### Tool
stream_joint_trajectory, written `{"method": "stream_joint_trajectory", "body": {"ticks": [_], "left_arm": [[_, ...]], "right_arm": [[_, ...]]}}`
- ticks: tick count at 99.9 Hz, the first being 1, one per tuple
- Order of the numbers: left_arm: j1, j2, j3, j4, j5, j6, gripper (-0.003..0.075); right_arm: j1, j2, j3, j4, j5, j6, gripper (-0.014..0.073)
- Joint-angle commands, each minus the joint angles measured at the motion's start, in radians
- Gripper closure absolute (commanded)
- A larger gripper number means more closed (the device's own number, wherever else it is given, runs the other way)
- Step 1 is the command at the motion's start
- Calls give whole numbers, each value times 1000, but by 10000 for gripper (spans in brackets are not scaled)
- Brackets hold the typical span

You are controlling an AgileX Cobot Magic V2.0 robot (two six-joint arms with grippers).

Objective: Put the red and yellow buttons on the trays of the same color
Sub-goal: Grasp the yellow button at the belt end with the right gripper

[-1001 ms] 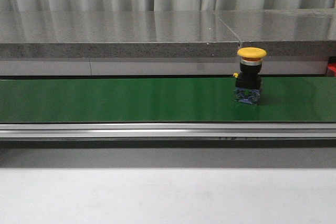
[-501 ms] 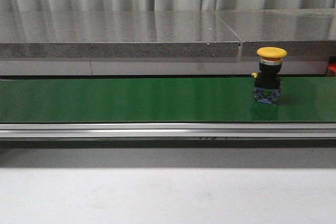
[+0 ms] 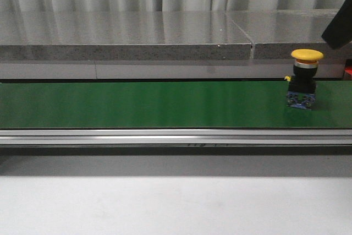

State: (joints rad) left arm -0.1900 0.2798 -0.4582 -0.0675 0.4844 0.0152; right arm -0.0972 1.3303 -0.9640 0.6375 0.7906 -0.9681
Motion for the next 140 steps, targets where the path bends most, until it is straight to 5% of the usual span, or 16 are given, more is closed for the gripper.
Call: {"method": "stream_joint_trajectory", "body": {"ticks": [1, 52, 62, 77, 88, 115, 140], "left_arm": [[-7, 7, -29, -10, -74, -3, 739], [-7, 7, -29, -10, -74, -3, 739], [-7, 7, -29, -10, -74, -3, 739], [-7, 7, -29, -10, -74, -3, 739], [-7, 7, -29, -10, -74, -3, 739], [-7, 7, -29, -10, -74, -3, 739], [-7, 7, -29, -10, -74, -3, 739]], "right_arm": [[11, 14, -23, 23, -84, -10, -59], [12, 180, -29, 47, -301, -10, -36], [12, 187, -28, 65, -316, -9, 70], [12, 187, -28, 70, -303, -3, 382], [10, 182, -29, 70, -285, 41, 507], [-71, 85, -27, -3, -197, 190, 510], [-264, -73, -24, -182, -116, 440, 510]]}}
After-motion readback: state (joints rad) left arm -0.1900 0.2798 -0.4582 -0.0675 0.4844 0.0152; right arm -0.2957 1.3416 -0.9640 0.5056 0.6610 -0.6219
